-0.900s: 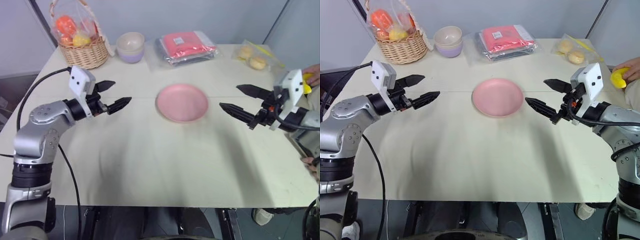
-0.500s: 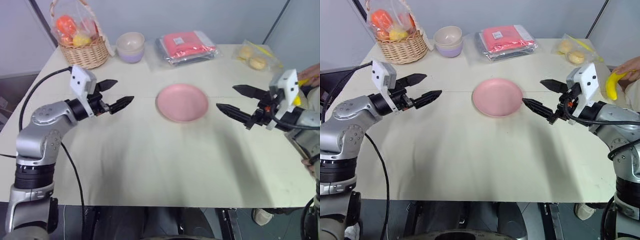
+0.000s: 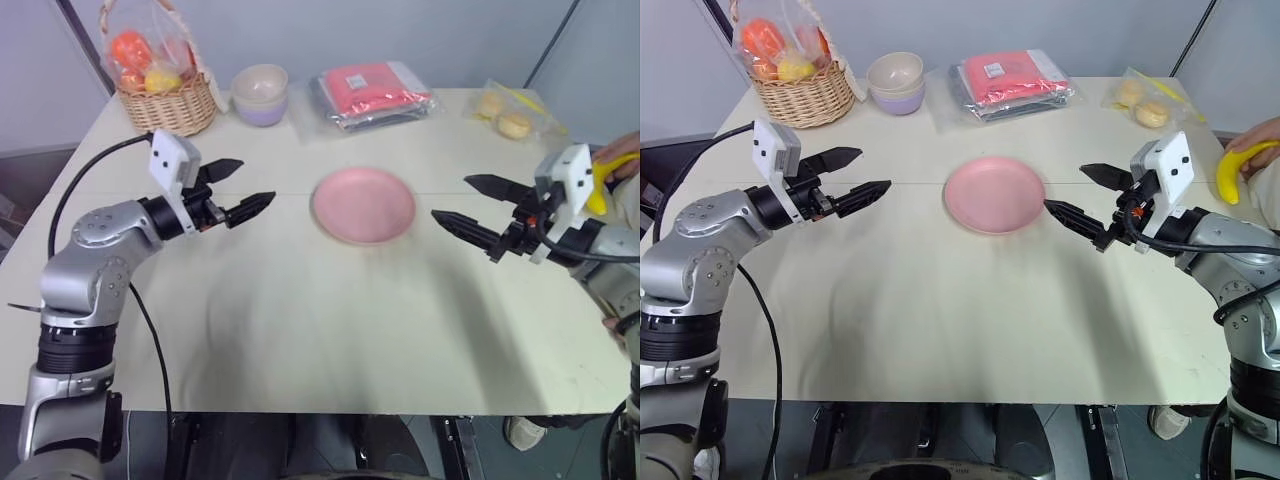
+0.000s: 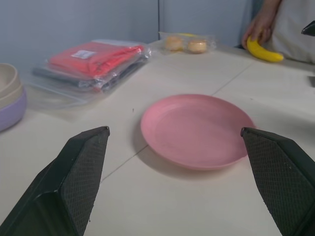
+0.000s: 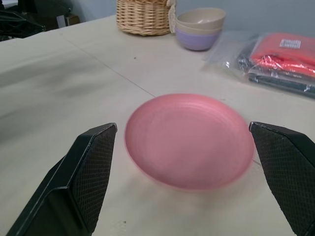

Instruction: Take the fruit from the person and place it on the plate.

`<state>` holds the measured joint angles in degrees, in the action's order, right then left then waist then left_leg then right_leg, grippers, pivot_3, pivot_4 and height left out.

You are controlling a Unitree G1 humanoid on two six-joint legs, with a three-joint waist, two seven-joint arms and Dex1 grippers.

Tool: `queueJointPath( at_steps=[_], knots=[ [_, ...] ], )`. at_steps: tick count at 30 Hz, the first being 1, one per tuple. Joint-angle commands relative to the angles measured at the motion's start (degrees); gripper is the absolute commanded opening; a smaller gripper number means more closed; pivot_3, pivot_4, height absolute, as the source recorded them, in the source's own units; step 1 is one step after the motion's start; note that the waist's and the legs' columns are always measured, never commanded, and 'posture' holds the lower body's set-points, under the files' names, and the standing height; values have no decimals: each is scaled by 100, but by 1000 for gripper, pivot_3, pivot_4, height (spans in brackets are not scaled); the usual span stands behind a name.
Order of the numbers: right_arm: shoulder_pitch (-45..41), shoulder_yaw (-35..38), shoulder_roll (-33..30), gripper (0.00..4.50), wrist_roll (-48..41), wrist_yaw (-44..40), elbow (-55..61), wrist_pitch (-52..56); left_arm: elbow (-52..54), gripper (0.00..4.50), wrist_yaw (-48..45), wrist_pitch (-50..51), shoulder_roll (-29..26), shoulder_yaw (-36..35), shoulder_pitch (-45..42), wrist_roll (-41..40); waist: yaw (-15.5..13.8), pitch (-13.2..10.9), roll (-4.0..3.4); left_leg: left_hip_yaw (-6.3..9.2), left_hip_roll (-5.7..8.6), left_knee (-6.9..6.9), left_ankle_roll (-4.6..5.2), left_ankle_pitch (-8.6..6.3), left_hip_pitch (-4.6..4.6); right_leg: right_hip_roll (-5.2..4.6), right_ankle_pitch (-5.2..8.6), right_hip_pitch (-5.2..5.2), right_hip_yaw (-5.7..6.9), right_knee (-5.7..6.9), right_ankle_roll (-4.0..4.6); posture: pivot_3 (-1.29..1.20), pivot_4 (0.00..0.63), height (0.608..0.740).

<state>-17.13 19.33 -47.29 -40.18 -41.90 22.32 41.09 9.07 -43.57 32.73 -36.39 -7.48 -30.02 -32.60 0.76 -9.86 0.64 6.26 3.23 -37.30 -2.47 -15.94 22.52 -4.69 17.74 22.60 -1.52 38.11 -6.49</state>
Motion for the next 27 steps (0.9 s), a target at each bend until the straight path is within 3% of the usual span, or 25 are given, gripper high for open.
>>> queueJointPath(
  at_steps=[1,27],
  knots=[
    [-18,219,-70,4412,-80,36,204,-54,54,4500,-40,-141,15,1,-161,63,-1,0,0,0,0,0,0,0,0,0,0,0,0,0,0,0,150,740],
    [49,260,-37,4412,-263,362,450,110,-77,4500,-152,-193,194,113,-317,212,-5,0,0,0,0,0,0,0,0,0,0,0,0,0,0,0,150,740]
  ],
)
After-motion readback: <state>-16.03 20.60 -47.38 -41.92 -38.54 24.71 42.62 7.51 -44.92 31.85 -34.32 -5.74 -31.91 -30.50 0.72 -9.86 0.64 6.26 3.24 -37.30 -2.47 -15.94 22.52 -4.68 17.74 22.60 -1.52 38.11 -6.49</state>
